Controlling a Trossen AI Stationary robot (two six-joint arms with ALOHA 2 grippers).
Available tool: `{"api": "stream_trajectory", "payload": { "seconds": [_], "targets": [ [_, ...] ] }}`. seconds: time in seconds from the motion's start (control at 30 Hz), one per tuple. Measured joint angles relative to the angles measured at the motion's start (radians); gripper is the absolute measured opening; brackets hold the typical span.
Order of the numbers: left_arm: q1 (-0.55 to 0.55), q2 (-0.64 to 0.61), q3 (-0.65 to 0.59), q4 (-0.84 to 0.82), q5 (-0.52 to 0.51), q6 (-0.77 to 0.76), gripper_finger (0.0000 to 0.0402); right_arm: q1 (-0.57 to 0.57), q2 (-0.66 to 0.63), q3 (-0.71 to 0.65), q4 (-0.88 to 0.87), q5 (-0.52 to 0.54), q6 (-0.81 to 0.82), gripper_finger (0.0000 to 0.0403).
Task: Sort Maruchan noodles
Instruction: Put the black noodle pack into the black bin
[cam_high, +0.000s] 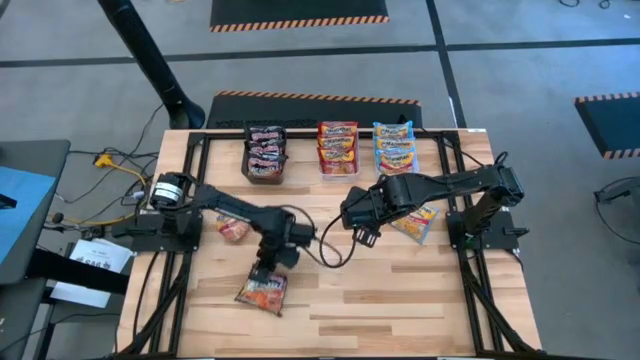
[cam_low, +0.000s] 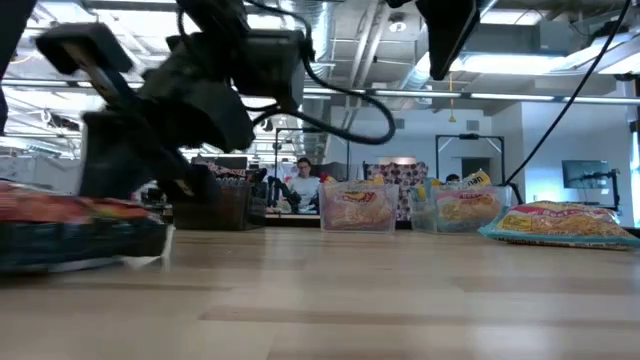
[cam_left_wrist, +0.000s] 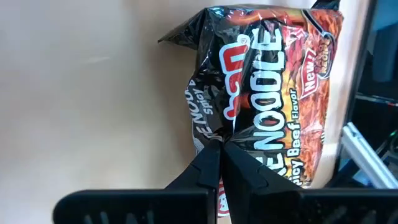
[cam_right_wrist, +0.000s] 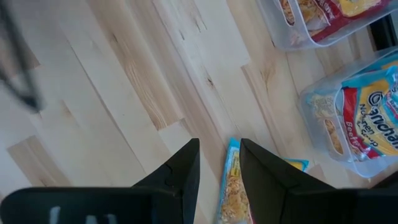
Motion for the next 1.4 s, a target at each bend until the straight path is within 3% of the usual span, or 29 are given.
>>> {"api": "stream_trajectory", "payload": {
  "seconds": [0.4, 0.7, 1.17, 1.4],
  "targets": [
    [0.216, 0.0, 0.0, -0.039, -0.032, 0.187, 0.0, 0.0, 0.0, 0.0, -0.036, 0.0, 0.0, 0.0136],
    [0.382, 0.0, 0.0, -0.05, -0.072, 0.217, 0.0, 0.0, 0.0, 0.0, -0.033, -0.001, 0.001, 0.0136],
    [0.41, 0.0, 0.044, -0.102, -0.072, 0.179, 0.0003, -0.006, 0.0, 0.0, -0.033, 0.0, -0.001, 0.0136],
    [0.411, 0.0, 0.045, -0.108, -0.072, 0.178, 0.0049, -0.006, 0.0, 0.0, -0.033, 0.0, -0.004, 0.0137]
  ]
}}
